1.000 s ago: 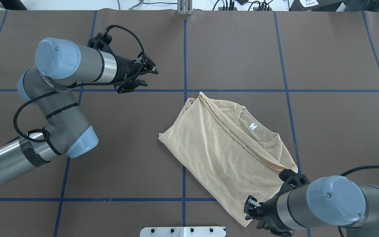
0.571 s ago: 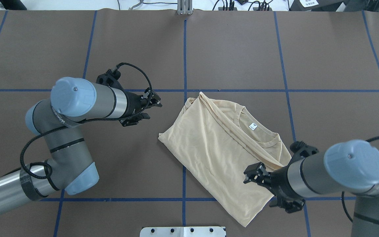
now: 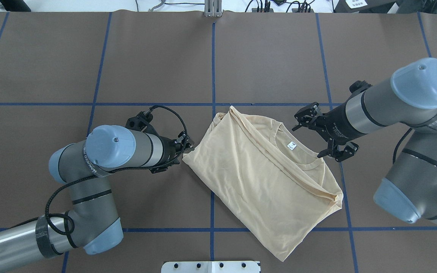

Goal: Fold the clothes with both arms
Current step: 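Push the shirt's side with the left gripper while the right gripper releases and rises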

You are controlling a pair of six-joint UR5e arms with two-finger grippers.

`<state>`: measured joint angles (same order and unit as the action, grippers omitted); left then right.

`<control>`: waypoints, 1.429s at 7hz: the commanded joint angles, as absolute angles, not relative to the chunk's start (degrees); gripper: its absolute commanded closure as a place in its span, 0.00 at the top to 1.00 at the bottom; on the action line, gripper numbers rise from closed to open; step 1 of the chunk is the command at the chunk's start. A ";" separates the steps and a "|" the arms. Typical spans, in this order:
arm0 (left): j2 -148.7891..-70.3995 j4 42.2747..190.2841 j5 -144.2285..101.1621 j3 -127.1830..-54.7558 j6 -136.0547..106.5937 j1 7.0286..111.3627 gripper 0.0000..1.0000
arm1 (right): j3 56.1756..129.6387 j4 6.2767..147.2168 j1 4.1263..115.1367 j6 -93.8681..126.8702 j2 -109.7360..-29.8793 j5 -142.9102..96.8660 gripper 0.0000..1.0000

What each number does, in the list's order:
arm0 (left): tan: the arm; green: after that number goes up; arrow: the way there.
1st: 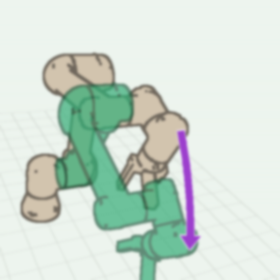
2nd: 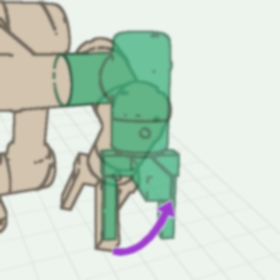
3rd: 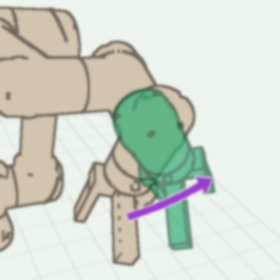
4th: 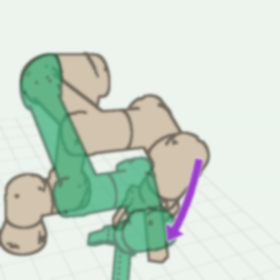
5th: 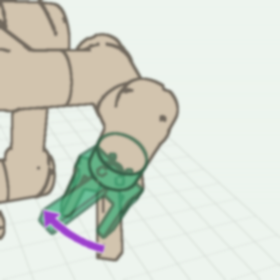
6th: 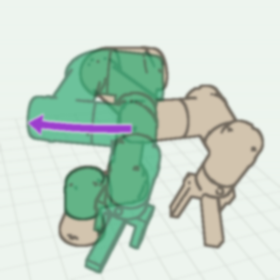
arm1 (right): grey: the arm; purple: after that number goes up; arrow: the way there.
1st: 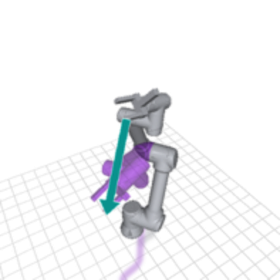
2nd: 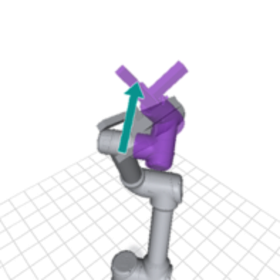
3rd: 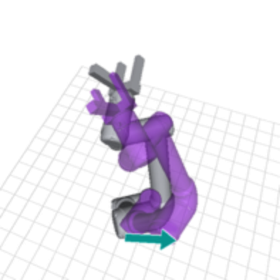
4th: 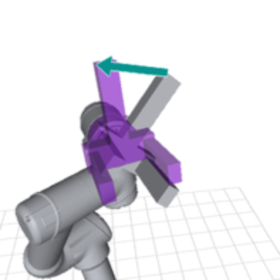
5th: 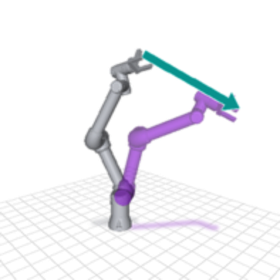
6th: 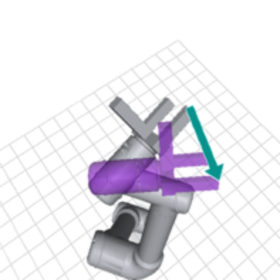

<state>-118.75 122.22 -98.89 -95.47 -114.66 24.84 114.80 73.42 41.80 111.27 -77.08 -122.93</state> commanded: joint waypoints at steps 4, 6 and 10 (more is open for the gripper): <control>-119.18 122.34 -98.53 -93.60 -114.78 23.56 0.63 | 109.25 73.12 43.68 106.70 -74.53 -122.69 1.00; -119.70 122.52 -98.53 -92.73 -114.70 23.55 0.58 | 109.25 73.21 43.86 106.79 -74.62 -122.70 1.00; -120.32 122.52 -97.66 -91.85 -114.87 23.64 0.22 | 109.34 73.30 44.03 106.79 -74.62 -122.78 1.00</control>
<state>-120.26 122.52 -98.33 -92.04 -114.80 23.56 109.39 73.27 43.99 106.79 -74.62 -122.81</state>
